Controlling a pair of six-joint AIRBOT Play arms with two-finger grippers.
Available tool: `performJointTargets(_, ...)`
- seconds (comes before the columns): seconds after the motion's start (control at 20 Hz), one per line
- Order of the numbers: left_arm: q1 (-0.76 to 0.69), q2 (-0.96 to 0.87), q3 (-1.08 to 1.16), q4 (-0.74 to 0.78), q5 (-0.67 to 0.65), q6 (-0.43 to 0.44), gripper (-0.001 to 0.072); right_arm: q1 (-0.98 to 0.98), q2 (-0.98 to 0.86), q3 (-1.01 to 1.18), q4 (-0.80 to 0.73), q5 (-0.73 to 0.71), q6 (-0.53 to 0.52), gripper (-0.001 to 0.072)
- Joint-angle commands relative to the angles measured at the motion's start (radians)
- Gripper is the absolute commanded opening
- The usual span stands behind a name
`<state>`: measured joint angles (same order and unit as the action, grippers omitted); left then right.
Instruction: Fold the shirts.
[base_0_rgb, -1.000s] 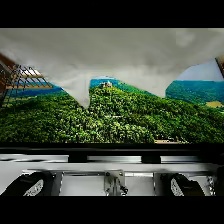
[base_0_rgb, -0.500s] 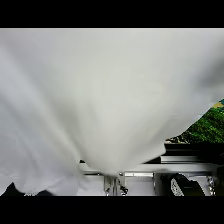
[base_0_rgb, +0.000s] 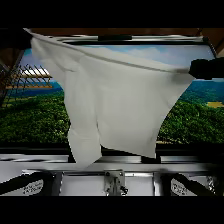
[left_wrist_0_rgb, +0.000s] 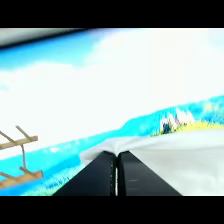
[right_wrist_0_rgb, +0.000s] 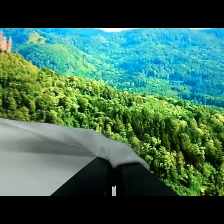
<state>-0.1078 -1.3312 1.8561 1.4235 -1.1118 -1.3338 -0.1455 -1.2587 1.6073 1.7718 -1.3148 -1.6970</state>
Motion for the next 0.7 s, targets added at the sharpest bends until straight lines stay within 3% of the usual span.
performJointTargets(0.0, 0.001, -0.208, -0.031, -0.028, -0.01, 0.002, 0.0034, -0.001, -0.186, -0.029, -0.002, 0.164, 0.016, 0.0055)
performJointTargets(0.2, 0.001, -0.349, -0.031, -0.119, 0.024, 0.002, 0.0035, -0.001, -0.259, -0.029, -0.045, 0.322, 0.06, 0.0056)
performJointTargets(0.35, 0.0, -0.423, -0.031, -0.209, 0.015, -0.002, 0.0035, 0.0, -0.303, -0.029, -0.038, 0.327, 0.106, 0.0056)
performJointTargets(0.45, -0.002, -0.463, -0.031, -0.27, 0.002, -0.069, 0.0035, 0.0, -0.341, -0.029, 0.051, 0.28, 0.131, 0.0057)
performJointTargets(0.5, -0.002, -0.478, -0.03, -0.294, -0.011, -0.115, 0.0059, 0.0, -0.353, -0.029, 0.109, 0.267, 0.131, 0.0097)
performJointTargets(0.55, 0.001, -0.484, -0.028, -0.302, -0.029, -0.151, 0.0256, -0.001, -0.351, -0.027, 0.156, 0.263, 0.13, 0.0282)
performJointTargets(0.6, 0.011, -0.481, -0.025, -0.302, -0.06, -0.163, 0.0605, -0.002, -0.336, -0.027, 0.178, 0.25, 0.13, 0.0506)
performJointTargets(0.65, 0.03, -0.477, -0.008, -0.298, -0.125, -0.154, 0.0685, -0.01, -0.312, -0.027, 0.169, 0.219, 0.125, 0.0535)
